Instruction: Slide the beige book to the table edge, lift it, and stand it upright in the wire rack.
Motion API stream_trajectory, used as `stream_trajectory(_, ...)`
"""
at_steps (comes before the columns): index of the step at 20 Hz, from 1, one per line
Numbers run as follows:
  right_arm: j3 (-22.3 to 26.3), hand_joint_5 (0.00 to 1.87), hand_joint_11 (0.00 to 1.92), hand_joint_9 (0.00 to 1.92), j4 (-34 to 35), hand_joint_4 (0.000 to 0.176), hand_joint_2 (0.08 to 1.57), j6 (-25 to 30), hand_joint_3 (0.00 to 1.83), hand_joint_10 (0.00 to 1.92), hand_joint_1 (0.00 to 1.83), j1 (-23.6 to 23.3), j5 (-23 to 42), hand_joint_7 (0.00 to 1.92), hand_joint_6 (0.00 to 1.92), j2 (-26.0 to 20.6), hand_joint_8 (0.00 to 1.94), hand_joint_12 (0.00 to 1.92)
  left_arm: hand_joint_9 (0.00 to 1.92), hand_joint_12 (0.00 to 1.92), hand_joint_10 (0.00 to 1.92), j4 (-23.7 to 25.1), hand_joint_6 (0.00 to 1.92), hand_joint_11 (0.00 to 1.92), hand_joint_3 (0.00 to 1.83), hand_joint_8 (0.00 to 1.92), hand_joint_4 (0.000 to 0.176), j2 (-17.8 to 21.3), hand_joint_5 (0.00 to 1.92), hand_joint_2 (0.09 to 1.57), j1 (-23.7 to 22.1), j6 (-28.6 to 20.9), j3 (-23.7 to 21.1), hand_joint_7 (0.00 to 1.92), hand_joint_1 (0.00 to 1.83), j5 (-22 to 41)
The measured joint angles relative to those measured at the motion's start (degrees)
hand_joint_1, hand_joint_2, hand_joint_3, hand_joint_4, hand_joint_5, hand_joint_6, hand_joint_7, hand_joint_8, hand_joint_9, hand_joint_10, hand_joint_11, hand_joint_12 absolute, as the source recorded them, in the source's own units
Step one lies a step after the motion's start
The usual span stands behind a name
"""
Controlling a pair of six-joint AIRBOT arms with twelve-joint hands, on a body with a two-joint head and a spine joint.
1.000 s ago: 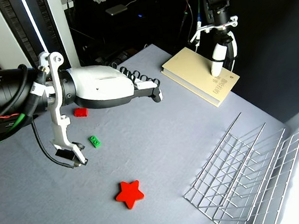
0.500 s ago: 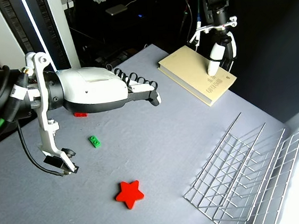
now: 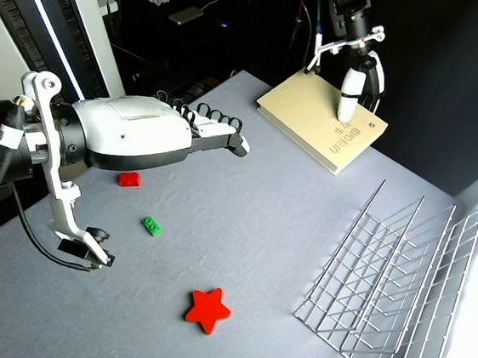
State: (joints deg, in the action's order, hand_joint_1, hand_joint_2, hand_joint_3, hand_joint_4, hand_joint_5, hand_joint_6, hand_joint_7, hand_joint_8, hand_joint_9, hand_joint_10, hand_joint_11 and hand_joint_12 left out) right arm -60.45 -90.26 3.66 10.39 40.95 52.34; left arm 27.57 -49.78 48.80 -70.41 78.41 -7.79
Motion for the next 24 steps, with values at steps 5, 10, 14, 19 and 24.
stream_trajectory(5, 0.46, 0.25, 0.0, 0.26, 0.11, 0.0, 1.06, 0.0, 0.0, 0.01, 0.13, 0.0, 0.68, 0.27, 0.01, -0.9, 0.01, 0.78, 0.78, 1.39, 1.45, 0.35, 1.17, 0.75, 0.0, 1.37, 0.0, 1.14, 0.77, 1.2, -0.13, 0.94, 0.57, 0.75, 1.35, 1.7)
stream_trajectory(10, 0.72, 0.25, 0.0, 0.26, 0.31, 0.0, 1.06, 0.0, 0.0, 0.0, 0.15, 0.0, 1.36, 0.27, 0.0, -1.81, 0.0, 0.77, 0.76, 1.38, 1.46, 0.96, 1.15, 0.74, 0.0, 1.37, 0.0, 2.89, 0.79, 1.2, -0.79, 2.95, 0.7, 0.75, 1.35, 4.17)
stream_trajectory(14, 0.7, 0.23, 0.0, 0.24, 0.33, 0.0, 1.06, 0.0, 0.0, 0.0, 0.14, 0.0, 1.88, 0.25, 0.0, -2.03, 0.0, 0.74, 0.77, 1.36, 1.44, 1.53, 1.13, 0.71, 0.0, 1.37, 0.0, 4.02, 0.81, 1.2, -0.79, 3.82, 1.22, 0.75, 1.35, 7.17)
stream_trajectory(19, 0.79, 0.25, 0.0, 0.26, 0.44, 0.0, 1.06, -0.11, 0.0, 0.01, 0.15, 0.0, 3.67, 0.28, 0.0, -3.08, 0.0, 0.81, 0.77, 1.4, 1.47, 1.92, 1.22, 0.74, 0.0, 1.41, 0.0, 6.45, 0.71, 1.22, -1.31, 5.27, 0.92, 0.74, 1.34, 9.68)
stream_trajectory(24, 1.62, 0.24, 0.0, 0.26, 0.44, 0.0, 1.06, -0.63, 0.0, 0.0, 0.15, 0.0, 5.11, 0.26, 0.0, -4.24, 0.0, 0.78, 0.77, 1.42, 1.46, 2.19, 1.15, 0.7, 0.0, 1.38, 0.0, 7.48, 0.79, 1.2, -2.14, 6.12, 0.96, 0.75, 1.35, 11.91)
